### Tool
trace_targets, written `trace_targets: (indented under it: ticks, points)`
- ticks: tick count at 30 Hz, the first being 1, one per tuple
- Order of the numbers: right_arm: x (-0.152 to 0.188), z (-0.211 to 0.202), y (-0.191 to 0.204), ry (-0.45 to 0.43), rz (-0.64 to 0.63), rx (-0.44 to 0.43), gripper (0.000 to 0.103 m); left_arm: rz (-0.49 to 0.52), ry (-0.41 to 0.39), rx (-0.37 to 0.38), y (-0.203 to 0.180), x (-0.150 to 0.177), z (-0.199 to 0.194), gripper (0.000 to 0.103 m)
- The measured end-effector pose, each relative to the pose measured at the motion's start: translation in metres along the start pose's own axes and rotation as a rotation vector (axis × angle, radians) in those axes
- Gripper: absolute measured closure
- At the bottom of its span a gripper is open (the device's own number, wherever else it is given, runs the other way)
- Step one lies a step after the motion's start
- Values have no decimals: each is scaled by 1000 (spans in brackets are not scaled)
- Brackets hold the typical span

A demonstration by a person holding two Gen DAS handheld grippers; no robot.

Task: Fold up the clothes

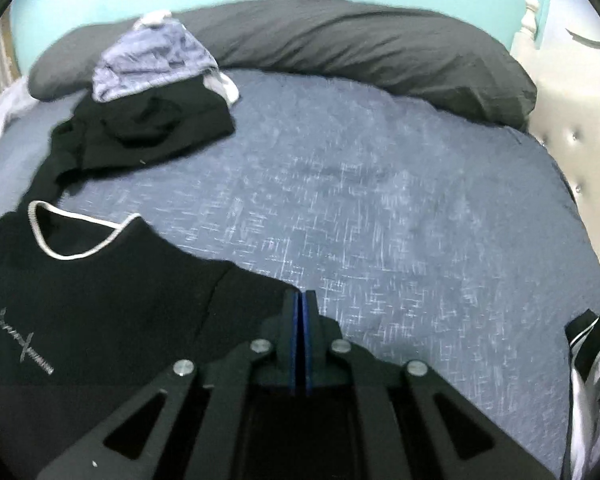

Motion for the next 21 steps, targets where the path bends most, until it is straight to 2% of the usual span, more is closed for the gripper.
trace_targets:
  ticks: [6,8,9,14,18,21]
  points:
    - [16,13,-6,37,54,6,98,1,14,4,0,3,3,0]
    - [19,10,-11,30,81,13,82,-6,16,7,1,3,2,0]
    - [18,2,-16,10,103,23,70,-9,15,9,1,3,1,0]
    - [34,-54,-30,-48,283,-79,69,-16,6,24,-5,0,-5,0]
    - [76,-103,-18,-57,414,-173,69,-1,8,39,-14,0,-13,0]
    - [113,-129,-1,-13,506,-219,69,1,16,45,-18,1,-21,0]
Point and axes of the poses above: each gripper's, at about its wrist camera, not at the fingertips, and z roughly the way its jaws point, y to its left, x to its underside, the point moved 2 cm from there along z, roughly the way its jaws point, and after that the axes turned 13 degrees about -y, right-handed, at the moved point
